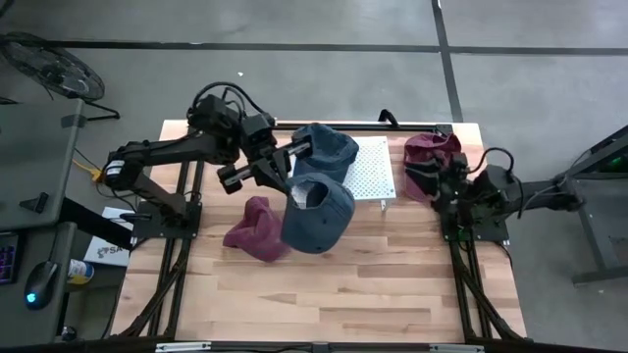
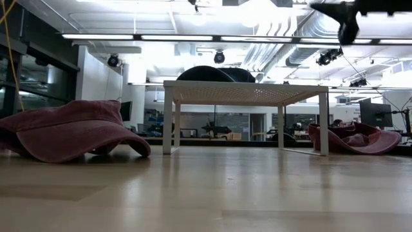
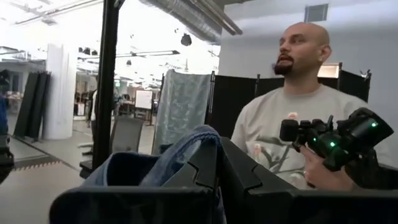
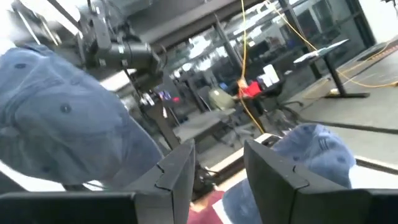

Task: Pick & Place hat
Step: Stack the blue cap on top of the other blue cap on the shelf

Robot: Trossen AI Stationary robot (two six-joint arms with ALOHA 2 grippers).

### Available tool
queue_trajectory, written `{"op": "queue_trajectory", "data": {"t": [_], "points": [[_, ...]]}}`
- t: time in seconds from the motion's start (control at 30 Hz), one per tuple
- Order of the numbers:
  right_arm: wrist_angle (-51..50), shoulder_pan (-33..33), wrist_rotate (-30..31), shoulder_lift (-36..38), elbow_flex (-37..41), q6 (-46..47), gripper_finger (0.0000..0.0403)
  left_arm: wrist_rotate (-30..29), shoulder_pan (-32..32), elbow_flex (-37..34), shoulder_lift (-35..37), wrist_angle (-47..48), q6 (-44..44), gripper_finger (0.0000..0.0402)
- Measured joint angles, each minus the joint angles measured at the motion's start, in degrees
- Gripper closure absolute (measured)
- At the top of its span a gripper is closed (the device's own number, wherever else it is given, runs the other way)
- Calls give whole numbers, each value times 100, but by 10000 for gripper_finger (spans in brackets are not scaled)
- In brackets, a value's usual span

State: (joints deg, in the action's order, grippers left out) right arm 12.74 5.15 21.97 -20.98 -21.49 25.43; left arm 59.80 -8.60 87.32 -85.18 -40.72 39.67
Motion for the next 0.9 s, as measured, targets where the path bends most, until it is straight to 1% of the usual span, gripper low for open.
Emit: {"op": "queue_trajectory", "data": {"t": [0.13,0.2,0.33,0.47,0.6,0.73,0.9], "points": [[-447,-1,-1,-1056,-929,-337,269,376,124,588,-451,23,117,401],[-690,-4,-5,-1536,-1380,-458,269,675,171,989,-693,61,224,401],[-1194,-4,-315,-2225,-2166,-773,269,1274,225,1752,-1134,71,632,401],[-1582,-4,-732,-2541,-2860,-1019,269,1755,232,2254,-1363,67,913,401],[-2254,-50,-897,-2661,-3436,-1137,269,2131,227,2532,-1404,55,1037,401],[-2693,-269,-1280,-2835,-3859,-1115,269,2274,227,2691,-1404,58,1040,401],[-2760,-524,-1726,-3311,-4126,-1284,269,2386,232,2829,-1406,242,1016,401]]}}
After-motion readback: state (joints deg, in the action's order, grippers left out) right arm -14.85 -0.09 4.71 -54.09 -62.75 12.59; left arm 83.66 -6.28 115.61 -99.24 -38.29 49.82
